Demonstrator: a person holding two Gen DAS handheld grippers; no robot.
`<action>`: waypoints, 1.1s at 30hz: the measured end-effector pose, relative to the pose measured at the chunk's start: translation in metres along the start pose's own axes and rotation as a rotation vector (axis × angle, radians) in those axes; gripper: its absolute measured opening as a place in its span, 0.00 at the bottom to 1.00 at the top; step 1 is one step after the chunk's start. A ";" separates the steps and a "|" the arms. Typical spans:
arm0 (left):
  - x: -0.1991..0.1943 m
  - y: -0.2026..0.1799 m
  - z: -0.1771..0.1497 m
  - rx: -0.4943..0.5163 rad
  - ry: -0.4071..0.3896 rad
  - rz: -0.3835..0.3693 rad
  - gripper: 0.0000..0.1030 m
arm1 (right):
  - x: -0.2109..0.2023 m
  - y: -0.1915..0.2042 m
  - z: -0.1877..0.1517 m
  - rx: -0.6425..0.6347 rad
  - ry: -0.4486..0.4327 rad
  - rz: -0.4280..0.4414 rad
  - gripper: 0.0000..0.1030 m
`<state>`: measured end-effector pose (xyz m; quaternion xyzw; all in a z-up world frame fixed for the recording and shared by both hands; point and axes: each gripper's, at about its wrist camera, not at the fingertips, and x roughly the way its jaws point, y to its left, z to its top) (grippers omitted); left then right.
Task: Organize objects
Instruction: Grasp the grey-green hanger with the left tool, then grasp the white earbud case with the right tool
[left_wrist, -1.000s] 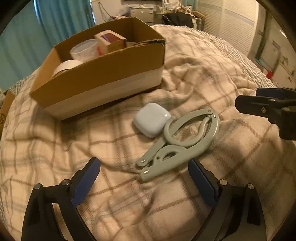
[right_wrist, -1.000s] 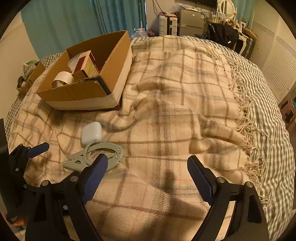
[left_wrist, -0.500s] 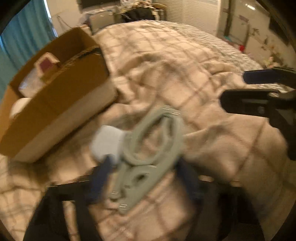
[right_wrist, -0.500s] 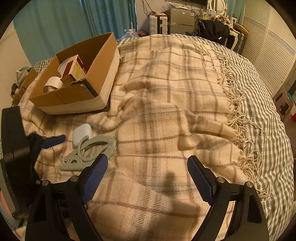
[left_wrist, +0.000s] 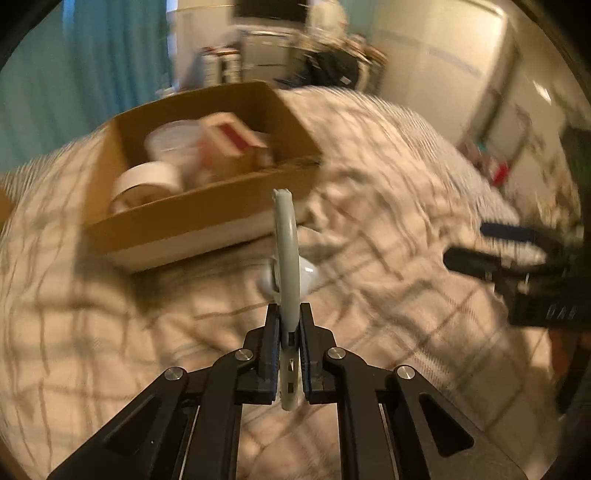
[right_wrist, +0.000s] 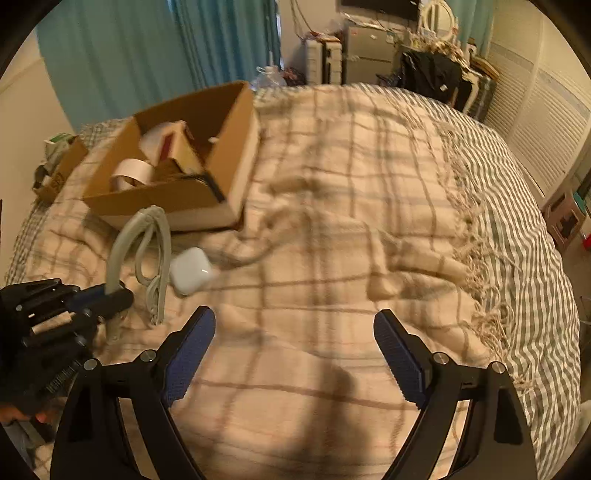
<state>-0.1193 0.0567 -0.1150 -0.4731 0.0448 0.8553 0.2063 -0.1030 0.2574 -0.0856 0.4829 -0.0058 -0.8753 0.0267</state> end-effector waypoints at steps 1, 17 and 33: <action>-0.006 0.010 -0.001 -0.025 -0.014 0.030 0.08 | -0.001 0.008 0.003 -0.023 -0.008 0.008 0.85; 0.043 0.061 -0.034 -0.129 0.152 0.081 0.08 | 0.112 0.106 0.031 -0.274 0.188 0.139 0.85; 0.017 0.073 -0.039 -0.231 0.080 0.065 0.10 | 0.119 0.114 0.023 -0.282 0.223 0.155 0.48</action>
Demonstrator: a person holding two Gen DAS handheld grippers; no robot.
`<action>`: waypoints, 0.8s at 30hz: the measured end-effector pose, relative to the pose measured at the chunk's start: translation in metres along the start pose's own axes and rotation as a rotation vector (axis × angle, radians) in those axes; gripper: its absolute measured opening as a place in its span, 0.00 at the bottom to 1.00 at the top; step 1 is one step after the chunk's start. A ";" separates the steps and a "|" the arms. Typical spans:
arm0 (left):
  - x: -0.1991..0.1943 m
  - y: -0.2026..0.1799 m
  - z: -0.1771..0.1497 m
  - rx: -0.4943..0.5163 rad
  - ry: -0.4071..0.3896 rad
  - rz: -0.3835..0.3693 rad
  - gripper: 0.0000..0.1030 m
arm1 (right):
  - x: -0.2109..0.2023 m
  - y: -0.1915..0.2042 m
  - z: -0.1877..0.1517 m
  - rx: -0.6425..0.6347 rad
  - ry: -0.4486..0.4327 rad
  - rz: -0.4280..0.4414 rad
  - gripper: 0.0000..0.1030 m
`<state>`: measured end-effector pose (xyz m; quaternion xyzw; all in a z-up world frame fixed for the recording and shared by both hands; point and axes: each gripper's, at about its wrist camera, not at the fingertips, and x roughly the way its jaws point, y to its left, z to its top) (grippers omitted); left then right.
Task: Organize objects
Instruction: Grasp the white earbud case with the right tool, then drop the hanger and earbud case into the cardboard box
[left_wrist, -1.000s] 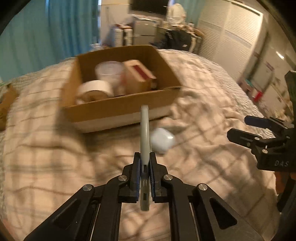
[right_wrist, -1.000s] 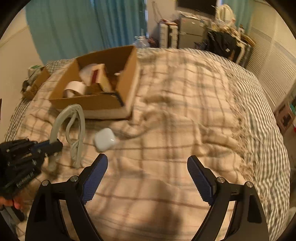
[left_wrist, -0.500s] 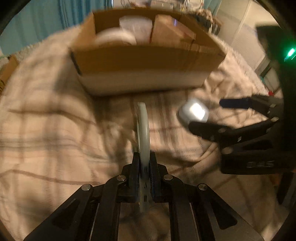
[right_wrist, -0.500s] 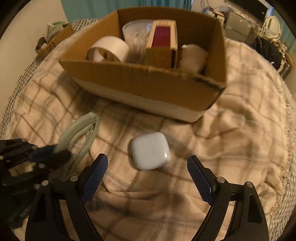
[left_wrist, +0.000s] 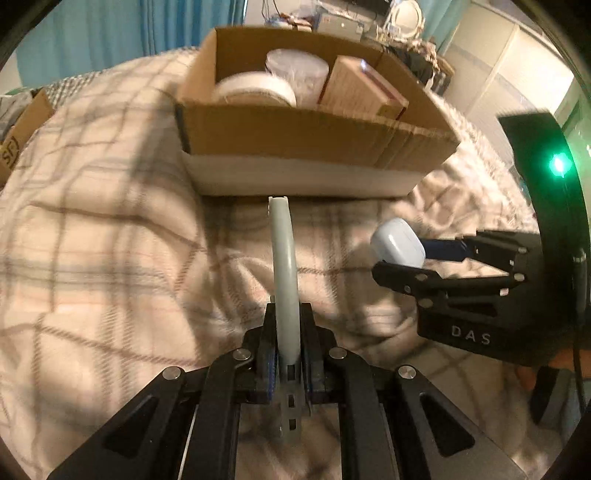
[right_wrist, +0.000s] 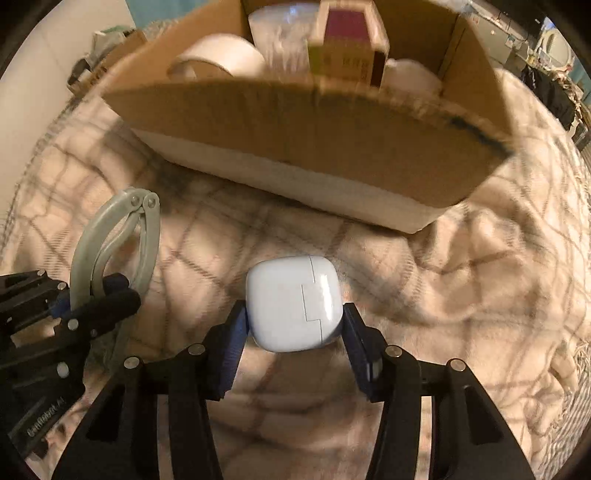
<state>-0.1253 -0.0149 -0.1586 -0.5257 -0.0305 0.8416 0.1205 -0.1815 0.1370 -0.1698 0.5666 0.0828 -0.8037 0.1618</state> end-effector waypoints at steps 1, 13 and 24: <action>-0.007 0.001 0.000 -0.004 -0.009 -0.002 0.10 | -0.008 0.001 -0.002 0.002 -0.012 -0.001 0.48; -0.087 -0.011 0.035 0.017 -0.159 0.015 0.10 | -0.129 0.012 0.006 -0.039 -0.207 -0.047 0.48; -0.088 -0.015 0.120 0.045 -0.211 0.028 0.10 | -0.166 -0.014 0.088 -0.018 -0.311 -0.081 0.48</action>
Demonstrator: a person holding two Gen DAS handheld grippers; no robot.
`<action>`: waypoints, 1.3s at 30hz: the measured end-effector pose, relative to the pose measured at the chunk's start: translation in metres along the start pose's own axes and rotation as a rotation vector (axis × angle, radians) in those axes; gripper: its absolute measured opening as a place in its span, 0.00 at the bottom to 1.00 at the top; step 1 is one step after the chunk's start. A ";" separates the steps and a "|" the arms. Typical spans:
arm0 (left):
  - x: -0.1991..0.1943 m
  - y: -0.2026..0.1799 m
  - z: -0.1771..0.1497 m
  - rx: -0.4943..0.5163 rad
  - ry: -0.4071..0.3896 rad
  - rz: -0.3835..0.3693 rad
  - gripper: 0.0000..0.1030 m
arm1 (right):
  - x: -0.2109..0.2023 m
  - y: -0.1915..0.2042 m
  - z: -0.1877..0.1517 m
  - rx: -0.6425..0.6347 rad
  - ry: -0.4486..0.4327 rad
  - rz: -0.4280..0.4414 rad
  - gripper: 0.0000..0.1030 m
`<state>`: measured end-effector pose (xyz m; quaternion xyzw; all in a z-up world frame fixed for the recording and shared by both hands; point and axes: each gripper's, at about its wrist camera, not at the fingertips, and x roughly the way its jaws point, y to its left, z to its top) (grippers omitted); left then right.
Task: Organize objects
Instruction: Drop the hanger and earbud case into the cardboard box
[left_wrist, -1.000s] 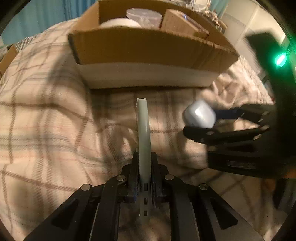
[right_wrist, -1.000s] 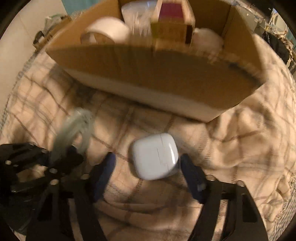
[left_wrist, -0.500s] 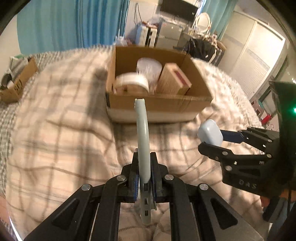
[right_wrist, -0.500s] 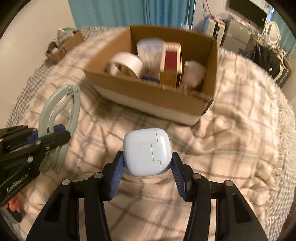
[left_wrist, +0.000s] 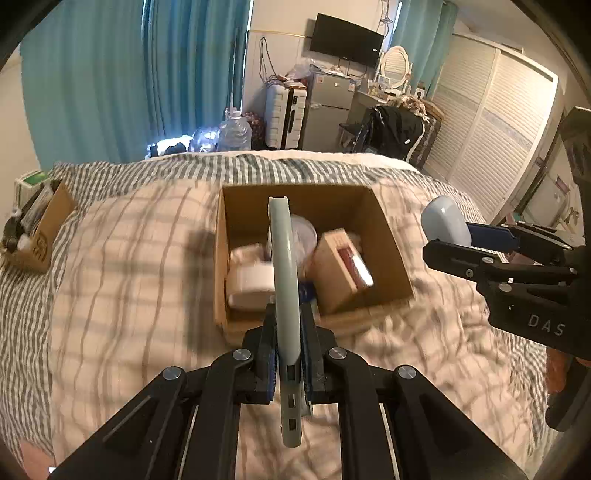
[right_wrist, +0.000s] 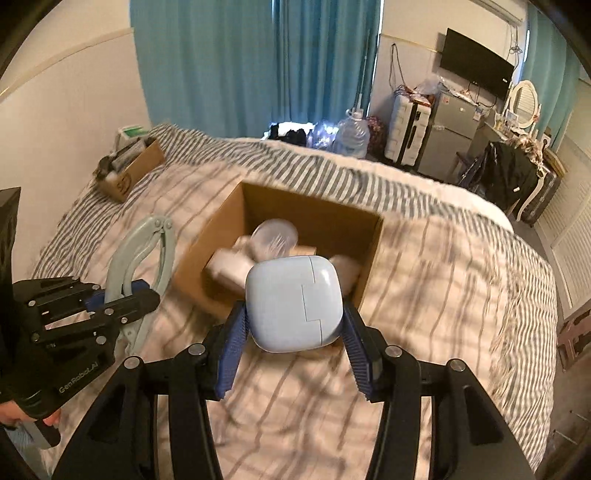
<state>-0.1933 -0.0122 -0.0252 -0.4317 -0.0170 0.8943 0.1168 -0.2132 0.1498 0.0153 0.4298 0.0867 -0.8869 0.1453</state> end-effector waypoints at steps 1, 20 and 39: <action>0.007 0.001 0.008 0.002 0.003 0.001 0.10 | 0.007 -0.005 0.007 0.007 0.001 0.002 0.48; 0.109 0.009 0.065 -0.015 0.058 -0.027 0.18 | 0.112 -0.057 0.044 0.140 0.022 0.086 0.62; -0.088 -0.035 0.062 0.024 -0.181 0.081 0.84 | -0.117 -0.040 0.024 0.094 -0.193 -0.077 0.74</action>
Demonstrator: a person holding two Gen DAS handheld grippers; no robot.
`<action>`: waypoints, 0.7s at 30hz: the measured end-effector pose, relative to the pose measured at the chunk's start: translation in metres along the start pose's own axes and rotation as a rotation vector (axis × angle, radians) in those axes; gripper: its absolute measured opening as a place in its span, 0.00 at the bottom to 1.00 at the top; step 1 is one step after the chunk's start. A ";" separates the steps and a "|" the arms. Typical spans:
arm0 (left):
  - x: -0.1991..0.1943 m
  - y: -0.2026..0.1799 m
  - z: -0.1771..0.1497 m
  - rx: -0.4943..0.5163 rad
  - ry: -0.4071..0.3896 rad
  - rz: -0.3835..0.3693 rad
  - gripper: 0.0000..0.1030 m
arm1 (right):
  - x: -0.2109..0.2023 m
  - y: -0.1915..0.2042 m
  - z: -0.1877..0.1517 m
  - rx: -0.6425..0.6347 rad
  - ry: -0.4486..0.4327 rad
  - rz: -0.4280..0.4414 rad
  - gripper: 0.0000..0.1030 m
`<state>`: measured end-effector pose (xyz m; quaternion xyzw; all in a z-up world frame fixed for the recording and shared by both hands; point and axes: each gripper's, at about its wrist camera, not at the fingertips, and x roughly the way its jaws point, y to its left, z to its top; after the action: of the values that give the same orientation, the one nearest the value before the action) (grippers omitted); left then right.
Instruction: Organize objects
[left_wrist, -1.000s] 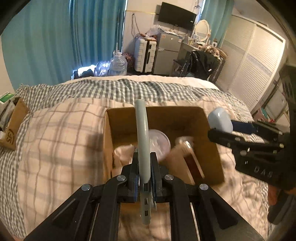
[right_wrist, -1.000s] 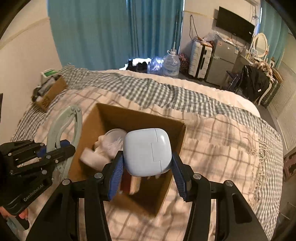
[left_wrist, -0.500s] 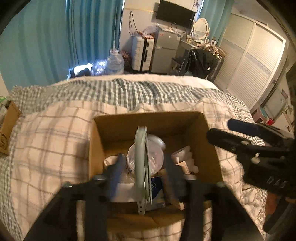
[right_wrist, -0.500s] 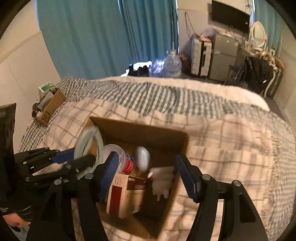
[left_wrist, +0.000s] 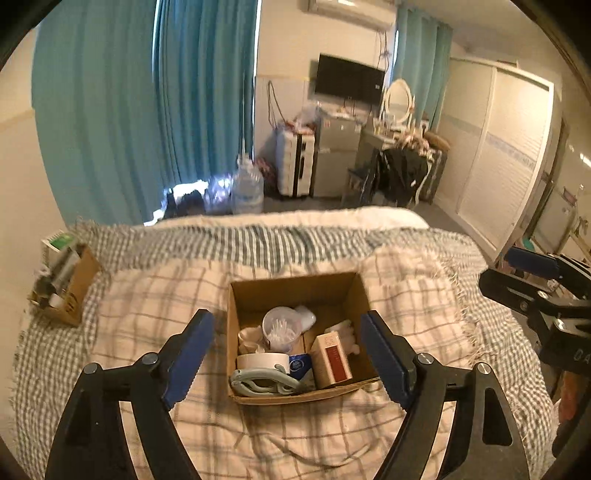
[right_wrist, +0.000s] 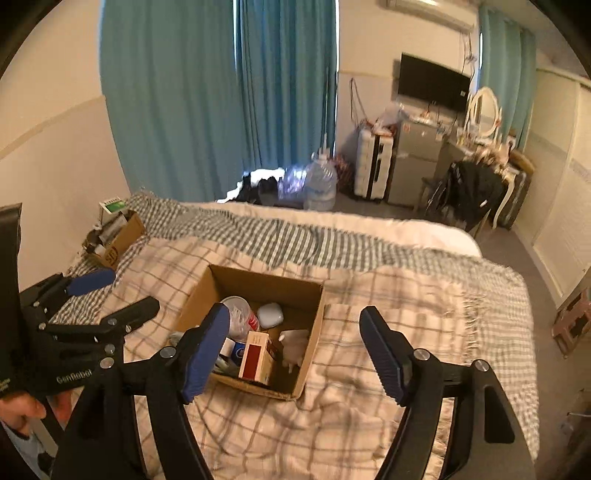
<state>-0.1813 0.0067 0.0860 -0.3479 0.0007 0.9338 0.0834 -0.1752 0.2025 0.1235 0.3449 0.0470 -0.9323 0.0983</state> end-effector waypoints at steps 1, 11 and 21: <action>-0.011 -0.001 0.001 0.000 -0.017 0.001 0.86 | -0.013 0.001 0.000 -0.008 -0.016 -0.013 0.75; -0.085 -0.001 -0.009 -0.015 -0.183 0.038 1.00 | -0.106 0.008 -0.018 0.029 -0.178 -0.078 1.00; -0.081 0.008 -0.052 -0.079 -0.267 0.083 1.00 | -0.087 0.011 -0.062 -0.009 -0.205 -0.144 0.99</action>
<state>-0.0882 -0.0168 0.0988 -0.2232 -0.0328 0.9738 0.0302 -0.0693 0.2145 0.1329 0.2429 0.0656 -0.9671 0.0367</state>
